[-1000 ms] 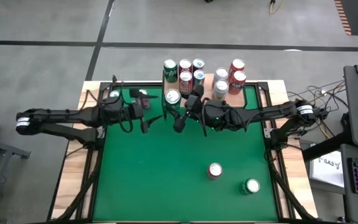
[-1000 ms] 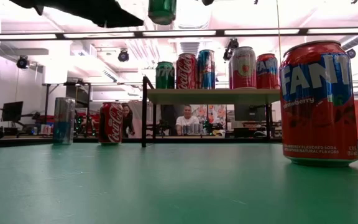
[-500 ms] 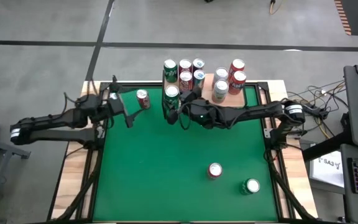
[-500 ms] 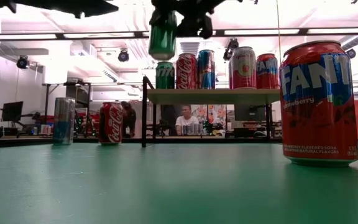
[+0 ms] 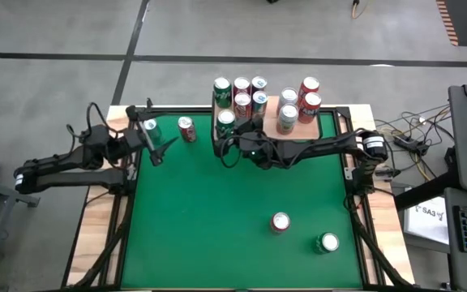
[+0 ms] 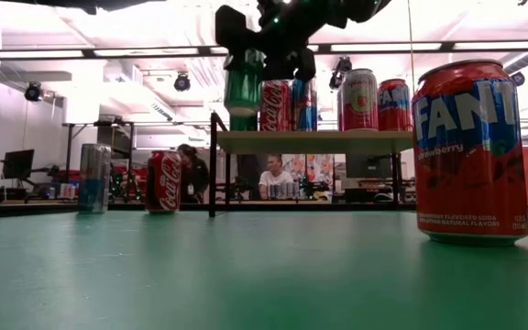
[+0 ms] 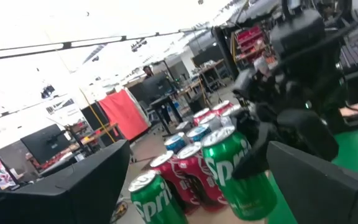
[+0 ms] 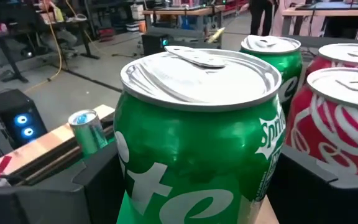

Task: Place canned beverage on shelf
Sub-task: Put the top green soda can aligned with the green soda can on the shelf

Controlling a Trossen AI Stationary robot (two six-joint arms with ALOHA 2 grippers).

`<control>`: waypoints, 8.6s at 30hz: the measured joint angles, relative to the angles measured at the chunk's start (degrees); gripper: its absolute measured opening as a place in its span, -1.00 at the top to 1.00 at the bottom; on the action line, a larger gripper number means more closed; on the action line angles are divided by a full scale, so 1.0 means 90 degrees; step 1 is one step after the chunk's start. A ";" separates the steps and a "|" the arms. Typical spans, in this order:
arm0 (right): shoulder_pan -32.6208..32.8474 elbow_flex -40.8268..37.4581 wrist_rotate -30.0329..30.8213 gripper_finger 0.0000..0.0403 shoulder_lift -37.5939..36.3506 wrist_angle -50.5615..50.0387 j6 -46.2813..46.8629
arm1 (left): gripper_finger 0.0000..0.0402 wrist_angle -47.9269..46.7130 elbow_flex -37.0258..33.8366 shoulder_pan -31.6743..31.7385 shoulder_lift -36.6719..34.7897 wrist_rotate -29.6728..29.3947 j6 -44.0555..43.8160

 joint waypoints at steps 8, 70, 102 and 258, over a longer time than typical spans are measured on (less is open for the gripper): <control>-0.0024 0.0010 0.0113 -0.45 0.0131 0.0009 -0.0056 | -0.81 0.0022 -0.0005 0.0000 -0.0042 0.0000 -0.0054; -0.0386 0.0041 0.0455 -0.73 0.0432 -0.0171 0.0375 | -0.81 0.0060 -0.0007 0.0000 0.0031 0.0015 -0.0011; -0.0384 0.0095 0.0446 -0.74 0.0259 -0.0119 0.0316 | -0.81 0.0060 -0.0010 0.0001 0.0160 0.0015 0.0038; -0.0656 0.2878 -0.1912 0.96 0.0338 -0.5287 -0.1719 | -0.81 -0.0439 -0.0032 0.0007 0.0164 0.0175 0.0397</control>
